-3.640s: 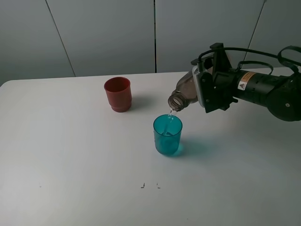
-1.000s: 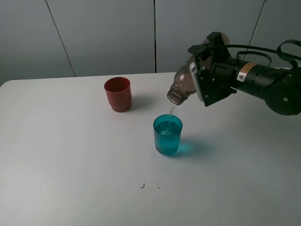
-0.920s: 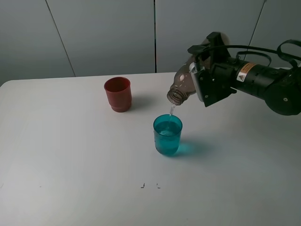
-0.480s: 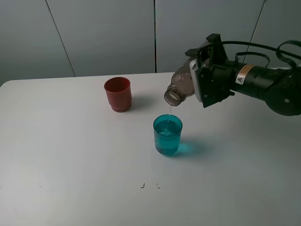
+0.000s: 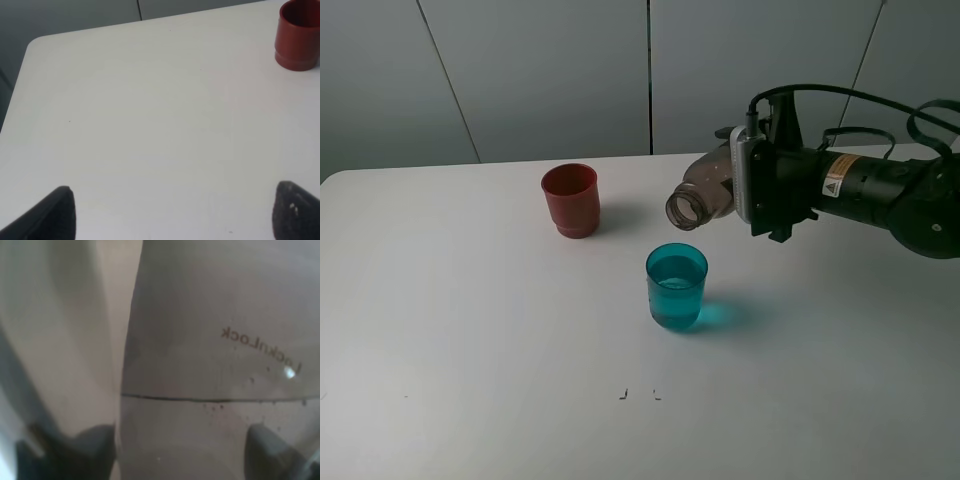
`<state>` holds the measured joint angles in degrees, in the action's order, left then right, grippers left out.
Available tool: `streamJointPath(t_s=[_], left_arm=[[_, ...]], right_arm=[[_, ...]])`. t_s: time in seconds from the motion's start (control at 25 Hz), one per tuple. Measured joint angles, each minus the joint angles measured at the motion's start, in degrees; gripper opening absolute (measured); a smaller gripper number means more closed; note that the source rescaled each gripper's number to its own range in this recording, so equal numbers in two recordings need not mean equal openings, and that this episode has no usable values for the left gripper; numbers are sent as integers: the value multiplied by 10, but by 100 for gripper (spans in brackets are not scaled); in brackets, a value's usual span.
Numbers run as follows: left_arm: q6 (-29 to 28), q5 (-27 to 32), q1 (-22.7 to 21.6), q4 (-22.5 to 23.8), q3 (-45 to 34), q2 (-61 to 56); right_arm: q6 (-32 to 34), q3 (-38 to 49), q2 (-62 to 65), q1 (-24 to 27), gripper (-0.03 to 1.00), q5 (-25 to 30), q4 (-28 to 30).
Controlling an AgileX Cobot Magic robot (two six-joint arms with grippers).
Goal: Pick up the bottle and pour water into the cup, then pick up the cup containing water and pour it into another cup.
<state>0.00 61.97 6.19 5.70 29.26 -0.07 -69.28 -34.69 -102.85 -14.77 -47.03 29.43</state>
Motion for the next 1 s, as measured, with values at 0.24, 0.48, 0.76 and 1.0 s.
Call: streamJointPath(t_s=[0.24,0.48,0.76,1.0], left_arm=[[0,0,0,0,0,0],[0,0,0,0,0,0],[0,0,0,0,0,0],[0,0,0,0,0,0]], right_arm=[[250,0,0,0,3,0,0],[511,0,0,0,3,0,-6],[704,0,0,0,3,0,-92],[756,-23,0,0,3,32,-113]])
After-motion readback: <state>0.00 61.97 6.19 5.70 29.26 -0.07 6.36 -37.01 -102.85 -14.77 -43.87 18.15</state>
